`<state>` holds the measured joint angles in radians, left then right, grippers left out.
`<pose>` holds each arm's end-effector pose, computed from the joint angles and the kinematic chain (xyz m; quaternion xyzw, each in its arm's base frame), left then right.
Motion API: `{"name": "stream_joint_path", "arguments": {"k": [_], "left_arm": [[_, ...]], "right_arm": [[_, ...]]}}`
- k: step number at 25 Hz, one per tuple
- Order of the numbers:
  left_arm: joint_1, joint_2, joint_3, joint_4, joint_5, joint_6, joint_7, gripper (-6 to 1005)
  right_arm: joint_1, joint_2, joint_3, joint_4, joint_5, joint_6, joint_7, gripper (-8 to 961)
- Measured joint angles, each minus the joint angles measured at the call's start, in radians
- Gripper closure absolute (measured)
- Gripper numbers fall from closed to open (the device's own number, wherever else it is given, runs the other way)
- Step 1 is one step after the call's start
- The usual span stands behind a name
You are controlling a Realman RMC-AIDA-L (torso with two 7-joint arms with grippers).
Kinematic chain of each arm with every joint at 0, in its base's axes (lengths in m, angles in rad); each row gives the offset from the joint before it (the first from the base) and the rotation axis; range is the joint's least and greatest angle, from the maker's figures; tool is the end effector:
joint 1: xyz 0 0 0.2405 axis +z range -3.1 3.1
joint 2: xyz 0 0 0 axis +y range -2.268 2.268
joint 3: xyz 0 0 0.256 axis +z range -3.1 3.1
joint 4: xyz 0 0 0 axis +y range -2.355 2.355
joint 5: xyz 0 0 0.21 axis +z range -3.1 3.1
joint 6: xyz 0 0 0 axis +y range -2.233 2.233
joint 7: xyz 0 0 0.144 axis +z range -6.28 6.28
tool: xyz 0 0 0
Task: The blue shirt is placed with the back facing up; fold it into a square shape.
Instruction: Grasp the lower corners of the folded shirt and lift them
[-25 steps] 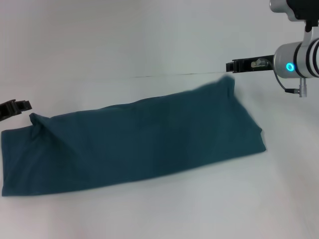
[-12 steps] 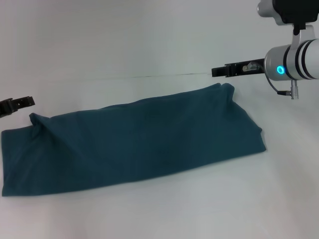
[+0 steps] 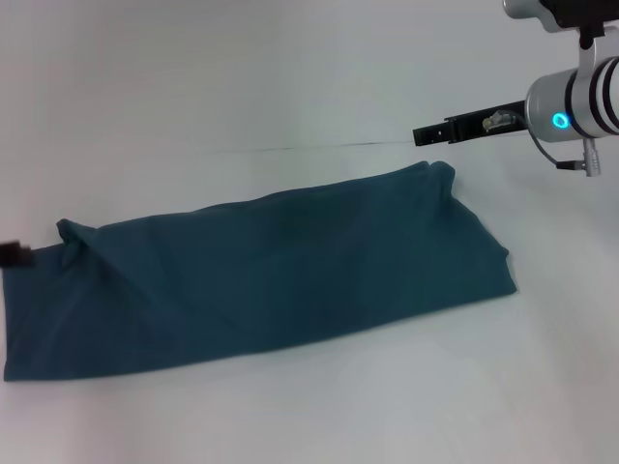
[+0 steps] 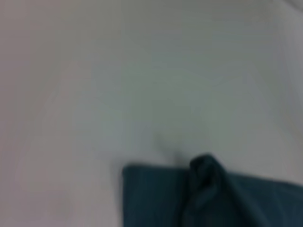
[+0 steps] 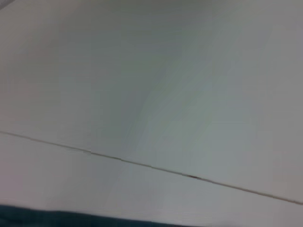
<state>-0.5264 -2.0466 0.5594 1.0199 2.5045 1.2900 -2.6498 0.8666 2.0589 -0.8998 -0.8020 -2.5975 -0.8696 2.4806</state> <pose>-0.3285 0.3665 0.0977 -0.6543 -0.6738 -0.1385 0.3142 0.2028 0.4776 0.0342 -0.8219 0.4173 0.0493 0.3846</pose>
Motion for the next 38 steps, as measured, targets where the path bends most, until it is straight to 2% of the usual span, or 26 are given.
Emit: {"name": "stream_joint_path", "arguments": {"k": [6,12,24,38], "left_arm": [[0.027,0.000,-0.004,0.070,0.079,0.154,-0.102,64],[0.073,-0.014,-0.005,0.123,0.089,0.176,-0.166,63],[0.066,-0.024,0.001,0.068,0.091,0.212,-0.205,64],[0.042,-0.018,0.004,-0.033,0.092,0.137,-0.221,63]], "right_arm": [[0.000,0.001,-0.042,-0.027,-0.059,-0.010,0.000,22],[0.001,0.009,-0.072,-0.069,-0.096,-0.024,0.000,22],[-0.002,0.011,-0.084,-0.090,-0.098,-0.035,0.000,23],[-0.004,0.015,-0.085,-0.091,-0.098,-0.044,-0.001,23]]}}
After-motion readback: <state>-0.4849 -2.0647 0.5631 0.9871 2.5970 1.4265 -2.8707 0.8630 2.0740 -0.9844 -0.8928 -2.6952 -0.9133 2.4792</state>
